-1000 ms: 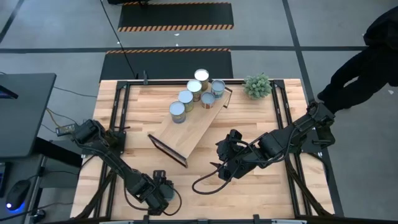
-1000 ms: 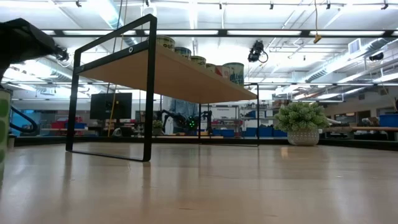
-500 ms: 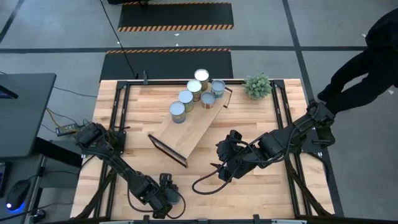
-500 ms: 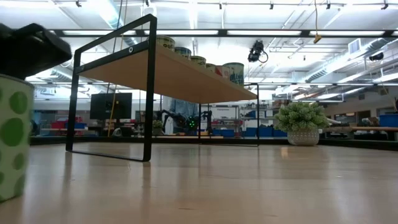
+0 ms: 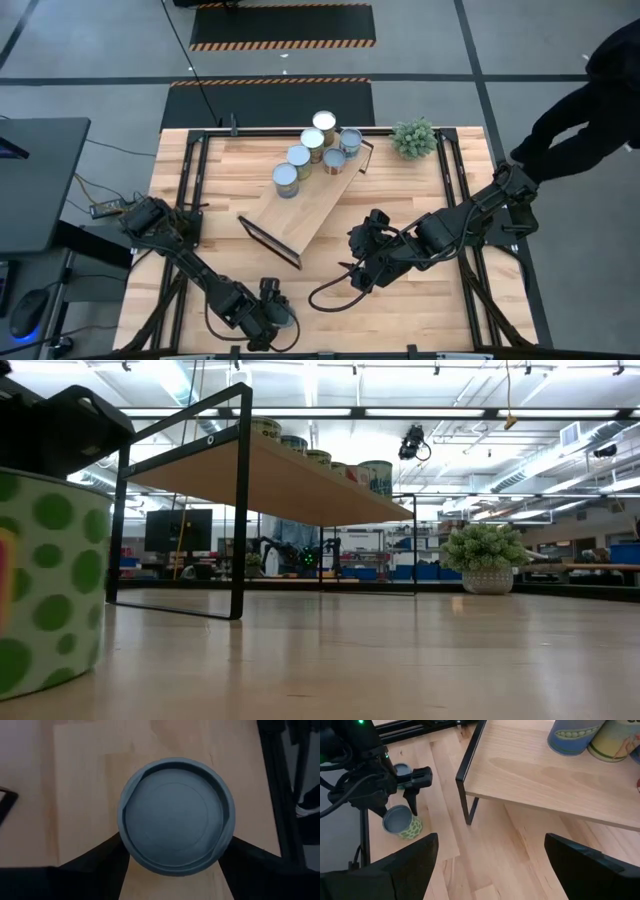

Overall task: Pick and place cans onto a shelf
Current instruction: Put the canned peas on the shelf

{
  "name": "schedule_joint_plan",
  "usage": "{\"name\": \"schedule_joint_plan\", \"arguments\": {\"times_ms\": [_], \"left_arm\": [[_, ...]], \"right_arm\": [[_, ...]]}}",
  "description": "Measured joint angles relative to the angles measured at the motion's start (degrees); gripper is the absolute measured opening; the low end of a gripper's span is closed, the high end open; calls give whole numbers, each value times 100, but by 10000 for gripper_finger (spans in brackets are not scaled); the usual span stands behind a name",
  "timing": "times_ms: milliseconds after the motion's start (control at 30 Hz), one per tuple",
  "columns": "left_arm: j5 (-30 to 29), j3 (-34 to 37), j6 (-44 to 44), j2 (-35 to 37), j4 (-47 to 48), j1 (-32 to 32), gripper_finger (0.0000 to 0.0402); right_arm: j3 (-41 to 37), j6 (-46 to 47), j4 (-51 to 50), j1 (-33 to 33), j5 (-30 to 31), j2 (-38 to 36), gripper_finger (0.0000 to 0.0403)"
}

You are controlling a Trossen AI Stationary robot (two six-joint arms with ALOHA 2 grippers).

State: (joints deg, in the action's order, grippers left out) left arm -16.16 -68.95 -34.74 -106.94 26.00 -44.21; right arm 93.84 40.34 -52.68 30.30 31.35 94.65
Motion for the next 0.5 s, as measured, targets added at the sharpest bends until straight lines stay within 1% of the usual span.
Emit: {"name": "schedule_joint_plan", "arguments": {"times_ms": [233,367,500], "left_arm": [[-39,0,-55,0,-74,372,277],[-77,0,-52,0,-379,575,276],[-175,0,-48,2,-774,718,274]], "right_arm": [[0,6,-260,0,-4,-3,372],[0,114,-413,0,-104,-5,372],[0,516,-903,2,-301,-98,372]]}}
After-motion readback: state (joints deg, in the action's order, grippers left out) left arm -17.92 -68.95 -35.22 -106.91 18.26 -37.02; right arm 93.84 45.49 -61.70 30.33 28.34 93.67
